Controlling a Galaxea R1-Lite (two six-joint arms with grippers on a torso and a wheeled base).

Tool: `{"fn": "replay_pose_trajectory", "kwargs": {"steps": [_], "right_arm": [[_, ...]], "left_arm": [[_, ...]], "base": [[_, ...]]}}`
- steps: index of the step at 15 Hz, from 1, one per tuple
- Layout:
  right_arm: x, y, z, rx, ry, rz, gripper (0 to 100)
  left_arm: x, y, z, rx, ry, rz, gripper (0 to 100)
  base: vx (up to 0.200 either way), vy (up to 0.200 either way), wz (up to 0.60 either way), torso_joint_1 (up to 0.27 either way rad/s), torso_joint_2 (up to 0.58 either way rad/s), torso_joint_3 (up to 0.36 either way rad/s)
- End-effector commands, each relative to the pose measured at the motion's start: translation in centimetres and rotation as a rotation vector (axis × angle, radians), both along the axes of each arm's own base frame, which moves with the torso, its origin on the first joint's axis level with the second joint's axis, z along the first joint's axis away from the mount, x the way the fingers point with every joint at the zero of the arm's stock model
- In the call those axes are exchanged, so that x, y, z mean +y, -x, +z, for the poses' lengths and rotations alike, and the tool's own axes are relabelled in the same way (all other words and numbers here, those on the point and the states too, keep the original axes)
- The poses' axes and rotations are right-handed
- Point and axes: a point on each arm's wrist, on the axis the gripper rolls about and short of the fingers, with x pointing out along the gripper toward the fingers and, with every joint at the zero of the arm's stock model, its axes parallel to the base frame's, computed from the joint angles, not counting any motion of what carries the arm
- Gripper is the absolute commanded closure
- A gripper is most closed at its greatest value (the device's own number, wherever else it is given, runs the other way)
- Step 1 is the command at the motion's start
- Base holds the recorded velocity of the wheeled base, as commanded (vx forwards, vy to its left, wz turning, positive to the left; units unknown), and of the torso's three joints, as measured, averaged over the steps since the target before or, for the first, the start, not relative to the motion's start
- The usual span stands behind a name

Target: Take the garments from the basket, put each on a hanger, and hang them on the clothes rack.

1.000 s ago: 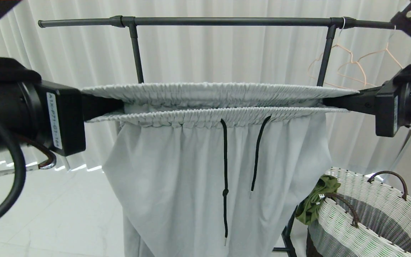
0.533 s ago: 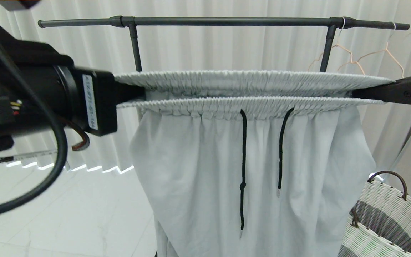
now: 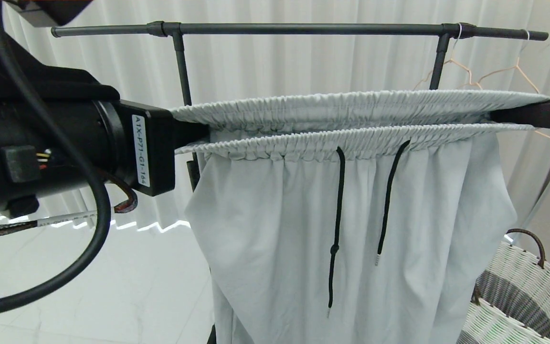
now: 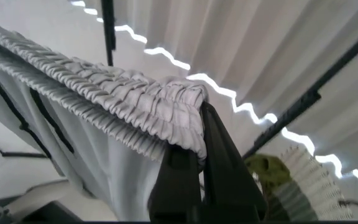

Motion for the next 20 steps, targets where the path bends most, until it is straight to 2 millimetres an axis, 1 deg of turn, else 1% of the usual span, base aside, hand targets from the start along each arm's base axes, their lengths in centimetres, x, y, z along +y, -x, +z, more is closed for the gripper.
{"fn": "replay_pose_trajectory", "kwargs": {"steps": [1, 2, 3, 5, 6, 7, 9, 11, 13, 14, 15, 16, 18, 19, 20], "right_arm": [[-1.1, 0.8, 0.3, 0.002, 0.003, -0.029, 100], [-1.4, 1.2, 0.2, 0.009, 0.007, -0.029, 100], [-2.4, 3.0, 0.2, 0.036, 0.019, -0.012, 100], [-3.3, 4.7, -0.1, 0.073, 0.018, 0.046, 100], [-4.0, 6.2, -0.3, 0.126, -0.004, 0.169, 100], [-4.1, 6.8, -0.4, 0.154, -0.017, 0.247, 100], [-3.9, 8.0, -0.4, 0.185, -0.039, 0.421, 100], [-3.4, 8.4, -0.5, 0.193, -0.03, 0.496, 100], [-3.2, 8.1, -0.6, 0.199, -0.023, 0.491, 100], [-3.2, 8.0, -0.6, 0.194, -0.012, 0.456, 100], [-3.0, 7.3, -0.7, 0.189, 0.02, 0.369, 100], [-2.6, 6.5, -0.8, 0.175, 0.056, 0.276, 100], [-1.4, 4.8, -0.5, 0.131, 0.072, 0.177, 100], [0.0, 3.1, -0.1, 0.074, 0.038, 0.158, 100], [0.7, 2.3, 0.2, 0.046, 0.018, 0.158, 100]], "left_arm": [[-0.2, -0.1, -0.1, 0.002, -0.002, 0.0, 100], [-0.2, -0.1, -0.1, 0.002, -0.002, 0.0, 100], [-0.6, -0.5, 0.0, -0.003, 0.001, -0.004, 100], [-1.4, -1.0, 0.3, -0.02, 0.017, -0.012, 100], [-2.9, -1.0, 0.7, -0.025, 0.029, -0.056, 100], [-3.7, -1.6, 0.4, -0.013, 0.021, -0.055, 100], [-4.7, -2.4, 0.8, -0.011, 0.042, -0.049, 100], [-4.9, -2.6, 1.2, -0.019, 0.058, -0.048, 100], [-4.7, -2.4, 1.3, -0.019, 0.058, -0.047, 100], [-4.3, -2.2, 1.5, -0.021, 0.061, -0.044, 100], [-3.6, -1.8, 1.7, -0.01, 0.058, -0.032, 100], [-2.6, -1.1, 2.0, 0.015, 0.047, -0.026, 100], [-0.5, 0.6, 2.3, 0.076, 0.035, -0.014, 100], [1.5, 2.4, 2.6, 0.134, 0.041, -0.002, 100], [2.4, 3.3, 2.6, 0.161, 0.042, 0.003, 100]], "base": [[0.0, 0.0, 0.0, 0.0, 0.0, 0.0], [0.0, 0.0, 0.0, 0.0, 0.0, 0.0], [0.0, 0.0, 0.0, 0.0, 0.0, 0.0], [0.0, 0.0, 0.0, 0.0, 0.0, 0.0], [0.0, 0.0, 0.0, 0.0, 0.0, 0.0], [0.0, 0.0, 0.0, 0.0, 0.0, 0.0], [0.0, 0.0, 0.0, 0.0, 0.0, 0.0], [0.0, 0.0, 0.0, 0.0, 0.0, 0.0], [0.0, 0.0, 0.0, 0.0, 0.0, 0.0], [0.0, 0.0, 0.0, 0.0, 0.0, 0.0], [0.0, 0.0, 0.0, 0.0, 0.0, 0.0], [0.0, 0.0, 0.0, 0.0, 0.0, 0.0], [0.0, 0.0, 0.0, 0.0, 0.0, 0.0], [0.0, 0.0, 0.0, 0.0, 0.0, 0.0], [0.0, 0.0, 0.0, 0.0, 0.0, 0.0]]}}
